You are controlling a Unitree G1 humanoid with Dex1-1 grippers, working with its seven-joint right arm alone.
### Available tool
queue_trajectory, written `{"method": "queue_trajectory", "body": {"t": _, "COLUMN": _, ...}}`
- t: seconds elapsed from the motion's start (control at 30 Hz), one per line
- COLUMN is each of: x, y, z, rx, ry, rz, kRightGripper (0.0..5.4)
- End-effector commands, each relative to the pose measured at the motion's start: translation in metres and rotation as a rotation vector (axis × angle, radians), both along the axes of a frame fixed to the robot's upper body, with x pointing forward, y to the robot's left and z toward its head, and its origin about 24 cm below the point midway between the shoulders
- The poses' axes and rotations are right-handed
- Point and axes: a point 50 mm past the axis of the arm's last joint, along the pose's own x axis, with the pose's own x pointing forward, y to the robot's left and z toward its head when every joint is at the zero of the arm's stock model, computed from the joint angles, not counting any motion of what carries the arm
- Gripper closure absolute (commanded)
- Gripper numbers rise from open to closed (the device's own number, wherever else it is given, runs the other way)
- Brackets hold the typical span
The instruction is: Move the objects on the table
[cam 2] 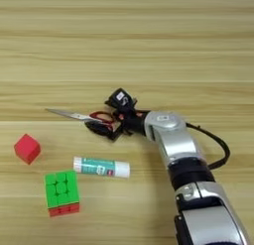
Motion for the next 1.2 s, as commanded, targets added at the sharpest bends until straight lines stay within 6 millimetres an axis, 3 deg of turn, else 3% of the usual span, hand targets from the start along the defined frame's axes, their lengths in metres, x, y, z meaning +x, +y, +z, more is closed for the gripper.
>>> {"method": "queue_trajectory", "body": {"t": 0.03, "x": 0.021, "y": -0.002, "z": 0.034, "rx": -0.025, "ry": -0.118, "rz": -0.004, "kRightGripper": 0.05}}
{"method": "queue_trajectory", "body": {"t": 0.33, "x": 0.018, "y": 0.0, "z": 0.037, "rx": -0.039, "ry": -0.126, "rz": 0.046, "kRightGripper": 0.05}}
{"method": "queue_trajectory", "body": {"t": 0.5, "x": 0.007, "y": -0.002, "z": 0.022, "rx": -0.132, "ry": -0.068, "rz": 0.11, "kRightGripper": 0.05}}
{"method": "queue_trajectory", "body": {"t": 0.9, "x": -0.001, "y": -0.012, "z": 0.004, "rx": -0.207, "ry": 0.043, "rz": 0.123, "kRightGripper": 1.5}}
{"method": "queue_trajectory", "body": {"t": 1.2, "x": -0.003, "y": -0.014, "z": 0.005, "rx": -0.212, "ry": 0.049, "rz": 0.148, "kRightGripper": 1.57}}
